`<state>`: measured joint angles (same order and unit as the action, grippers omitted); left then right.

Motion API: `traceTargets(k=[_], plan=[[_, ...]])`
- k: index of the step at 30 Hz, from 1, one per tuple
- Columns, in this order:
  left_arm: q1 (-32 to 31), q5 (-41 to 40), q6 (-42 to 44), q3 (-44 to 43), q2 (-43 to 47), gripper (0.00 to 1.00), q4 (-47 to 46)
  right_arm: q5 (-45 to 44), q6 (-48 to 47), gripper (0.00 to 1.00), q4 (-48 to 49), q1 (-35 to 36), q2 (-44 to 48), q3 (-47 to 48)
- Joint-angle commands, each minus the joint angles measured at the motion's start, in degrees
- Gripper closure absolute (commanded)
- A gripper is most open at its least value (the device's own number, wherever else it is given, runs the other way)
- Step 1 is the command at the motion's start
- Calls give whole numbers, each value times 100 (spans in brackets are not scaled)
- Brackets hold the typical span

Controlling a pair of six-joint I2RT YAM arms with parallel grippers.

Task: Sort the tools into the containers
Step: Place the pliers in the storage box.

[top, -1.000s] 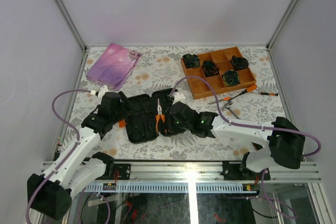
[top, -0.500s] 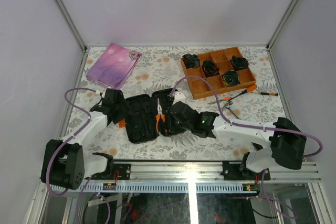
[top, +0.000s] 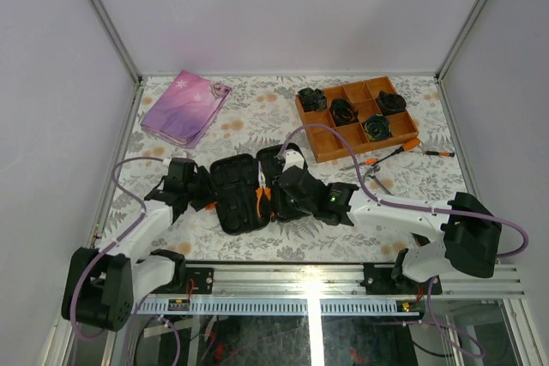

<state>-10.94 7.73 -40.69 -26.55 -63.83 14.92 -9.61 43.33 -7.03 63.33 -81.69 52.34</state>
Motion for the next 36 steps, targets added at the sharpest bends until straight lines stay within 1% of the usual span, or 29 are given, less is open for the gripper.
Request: traceTargets(k=[1, 4, 7, 8, 11, 14, 18, 21, 22, 23, 28, 31, 36], plan=[[-136, 521, -342, 287, 844, 53, -204, -85, -143, 100, 285, 18, 7, 164], [-137, 558, -395, 369, 1366, 53, -121, -5, -311, 100, 168, 15, -155, 288], [-137, 362, -348, 348, 1552, 53, 124, 183, -521, 100, 115, 13, -320, 460], [-139, 203, -341, 307, 1558, 53, 238, 260, -586, 100, 86, 14, -380, 521], [-124, -275, -414, 212, 1456, 48, 439, 465, -730, 100, 3, 14, -592, 763], [-129, -567, -466, 110, 1264, 48, 412, 655, -758, 100, -49, 5, -847, 996], [-119, -517, -420, 128, 909, 55, -42, 859, -739, 100, -196, -9, -1309, 1386], [-119, -361, -384, 168, 682, 62, -332, 926, -678, 100, -263, -57, -1682, 1610], [-118, -291, -330, 192, 573, 66, -470, 1083, -638, 100, -166, -147, -1842, 1677], [-112, -277, -308, 198, 549, 67, -495, 1148, -627, 100, -127, -192, -1890, 1694], [-115, -117, -271, 314, 638, 74, -539, 1181, -660, 100, -206, -333, -2070, 1764], [-120, 5, -327, 442, 754, 77, -598, 1257, -654, 100, -152, -388, -2101, 1713], [-127, 234, -436, 635, 903, 82, -651, 1447, -804, 100, -251, -399, -2292, 1953]])
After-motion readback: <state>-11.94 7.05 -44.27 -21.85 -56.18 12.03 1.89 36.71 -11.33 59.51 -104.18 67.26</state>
